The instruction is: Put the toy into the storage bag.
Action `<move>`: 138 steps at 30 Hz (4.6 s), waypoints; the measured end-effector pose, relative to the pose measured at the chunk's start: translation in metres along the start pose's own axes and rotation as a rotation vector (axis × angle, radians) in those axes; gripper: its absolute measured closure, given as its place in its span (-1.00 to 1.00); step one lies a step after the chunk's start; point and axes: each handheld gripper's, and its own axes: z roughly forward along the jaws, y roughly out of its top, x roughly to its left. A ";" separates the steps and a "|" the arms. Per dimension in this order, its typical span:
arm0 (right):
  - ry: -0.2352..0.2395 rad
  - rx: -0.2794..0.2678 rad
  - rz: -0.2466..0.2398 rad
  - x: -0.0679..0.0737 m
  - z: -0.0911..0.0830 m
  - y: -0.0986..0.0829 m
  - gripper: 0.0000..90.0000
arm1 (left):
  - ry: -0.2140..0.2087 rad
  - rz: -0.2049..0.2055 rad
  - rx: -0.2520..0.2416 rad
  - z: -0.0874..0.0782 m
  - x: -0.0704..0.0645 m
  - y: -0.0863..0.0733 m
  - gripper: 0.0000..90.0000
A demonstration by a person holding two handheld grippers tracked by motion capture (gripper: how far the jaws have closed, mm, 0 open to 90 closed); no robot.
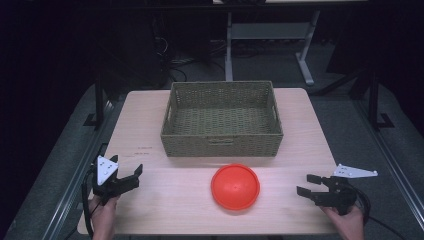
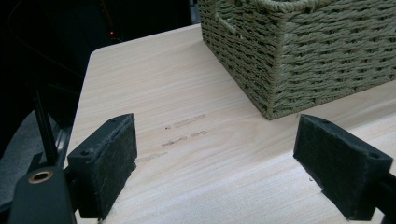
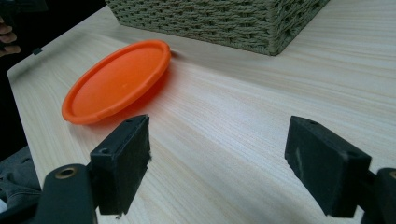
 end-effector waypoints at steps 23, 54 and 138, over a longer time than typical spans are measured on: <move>0.047 0.079 -0.067 0.027 0.027 0.024 -0.54 | -0.007 0.005 0.000 -0.001 0.000 -0.001 -0.72; 0.147 0.383 -0.098 0.044 0.105 0.073 -0.49 | -0.004 0.017 -0.004 -0.001 0.002 0.000 -0.72; 0.148 0.247 -0.110 0.087 0.086 0.131 0.83 | 0.011 0.012 -0.018 -0.003 0.003 0.002 -0.72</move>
